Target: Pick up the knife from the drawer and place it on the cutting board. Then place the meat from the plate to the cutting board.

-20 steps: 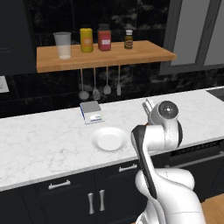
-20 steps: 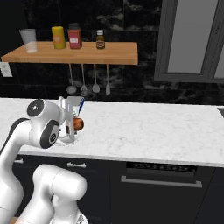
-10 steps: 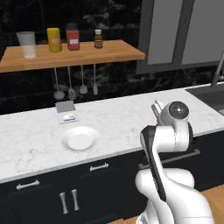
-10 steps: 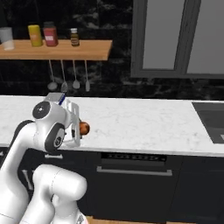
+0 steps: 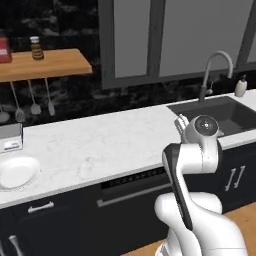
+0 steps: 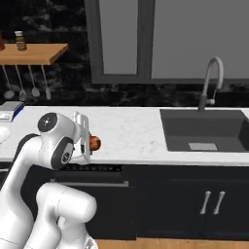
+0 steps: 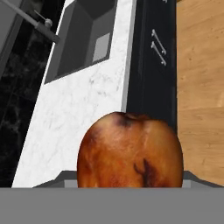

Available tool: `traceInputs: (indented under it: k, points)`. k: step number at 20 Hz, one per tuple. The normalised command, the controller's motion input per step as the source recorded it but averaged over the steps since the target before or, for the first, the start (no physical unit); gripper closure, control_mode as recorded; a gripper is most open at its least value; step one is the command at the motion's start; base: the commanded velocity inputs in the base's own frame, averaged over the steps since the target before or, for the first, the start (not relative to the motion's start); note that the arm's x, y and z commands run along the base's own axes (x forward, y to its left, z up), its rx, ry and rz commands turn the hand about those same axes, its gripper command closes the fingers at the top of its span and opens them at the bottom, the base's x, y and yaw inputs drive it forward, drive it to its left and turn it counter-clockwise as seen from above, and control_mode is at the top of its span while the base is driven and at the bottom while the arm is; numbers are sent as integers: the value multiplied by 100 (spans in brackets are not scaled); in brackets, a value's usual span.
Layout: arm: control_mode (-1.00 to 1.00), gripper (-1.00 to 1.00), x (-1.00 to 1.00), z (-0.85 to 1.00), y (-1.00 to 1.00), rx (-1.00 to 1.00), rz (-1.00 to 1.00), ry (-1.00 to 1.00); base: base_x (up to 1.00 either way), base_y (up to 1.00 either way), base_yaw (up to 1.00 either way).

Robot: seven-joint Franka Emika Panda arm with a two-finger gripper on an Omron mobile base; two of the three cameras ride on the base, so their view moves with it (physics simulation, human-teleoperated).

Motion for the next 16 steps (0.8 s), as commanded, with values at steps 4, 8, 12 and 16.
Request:
traceInputs:
  k: [4, 8, 12, 16]
  points:
    - [100, 100, 0, 0, 0, 0, 0, 0, 34, -100, -6]
    - [100, 100, 0, 0, 0, 0, 0, 0, 39, -100, -6]
    - [100, 100, 0, 0, 0, 0, 0, 0, 38, -100, -5]
    - [100, 100, 0, 0, 0, 0, 0, 0, 46, -100, -3]
